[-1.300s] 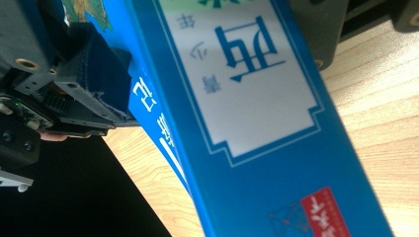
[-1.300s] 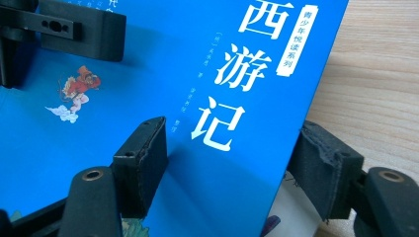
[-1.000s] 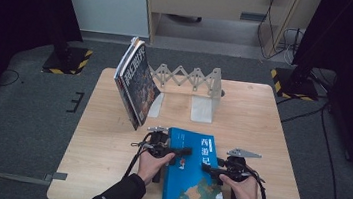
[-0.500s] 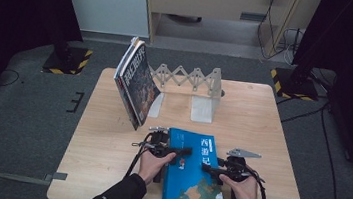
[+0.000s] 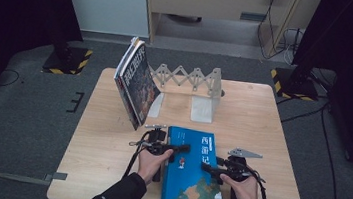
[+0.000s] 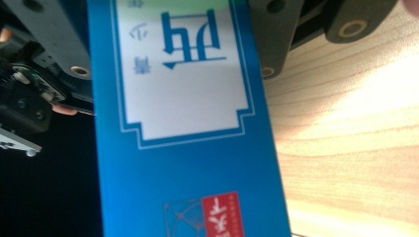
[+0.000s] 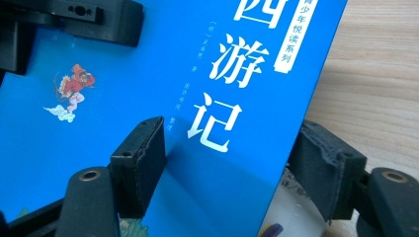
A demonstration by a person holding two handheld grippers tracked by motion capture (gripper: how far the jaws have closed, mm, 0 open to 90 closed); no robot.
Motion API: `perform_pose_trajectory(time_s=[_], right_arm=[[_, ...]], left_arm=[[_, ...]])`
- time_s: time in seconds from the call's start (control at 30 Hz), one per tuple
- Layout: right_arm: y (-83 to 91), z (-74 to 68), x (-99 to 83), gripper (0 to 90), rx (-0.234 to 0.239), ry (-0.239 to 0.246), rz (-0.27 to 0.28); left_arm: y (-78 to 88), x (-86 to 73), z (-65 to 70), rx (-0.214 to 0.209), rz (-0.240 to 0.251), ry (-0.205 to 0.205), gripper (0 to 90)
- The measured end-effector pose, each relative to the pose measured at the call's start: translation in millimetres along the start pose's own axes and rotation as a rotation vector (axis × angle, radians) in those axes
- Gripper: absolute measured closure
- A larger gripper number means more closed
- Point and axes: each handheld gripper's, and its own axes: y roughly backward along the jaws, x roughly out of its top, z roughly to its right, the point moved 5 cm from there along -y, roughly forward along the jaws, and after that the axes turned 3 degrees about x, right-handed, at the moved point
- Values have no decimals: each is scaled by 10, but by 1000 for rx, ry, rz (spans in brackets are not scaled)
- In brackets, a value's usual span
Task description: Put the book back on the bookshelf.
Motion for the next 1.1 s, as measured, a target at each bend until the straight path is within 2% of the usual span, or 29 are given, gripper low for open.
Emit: perform_pose_trajectory(time_s=[0.13, 0.2, 0.33, 0.43, 0.47, 0.53, 0.63, 0.67, 0.83, 0.9, 1.0, 1.1], right_arm=[[-7, 0, 12, 290, 11, 17, 15], [-16, -14, 25, 249, 37, -3, 33], [-14, -24, 40, 195, 70, -38, 48], [-14, -29, 44, 177, 95, -62, 54], [-14, -38, 43, 178, 104, -78, 52], [-19, -45, 44, 210, 121, -73, 52], [-20, -65, 46, 220, 127, -70, 48], [-13, -74, 54, 222, 113, -62, 34], [-7, -82, 61, 229, 101, -58, 17], [-10, -78, 56, 234, 99, -54, 6], [-12, -76, 48, 235, 101, -51, -10], [-10, -89, 51, 235, 99, -32, -31]], left_arm=[[39, 21, 29, -14, -2, -32, 586], [78, 47, 86, -32, 1, -66, 592], [130, 77, 141, -54, 1, -90, 601], [183, 104, 191, -76, 8, -123, 604], [183, 104, 191, -76, 8, -123, 605], [193, 106, 202, -79, 10, -134, 605], [191, 104, 207, -76, 13, -139, 604], [183, 99, 214, -73, 16, -158, 602], [160, 96, 221, -68, 20, -176, 595], [135, 79, 215, -53, 20, -194, 586], [115, 68, 212, -50, 16, -204, 581], [99, 59, 214, -53, 18, -191, 577]])
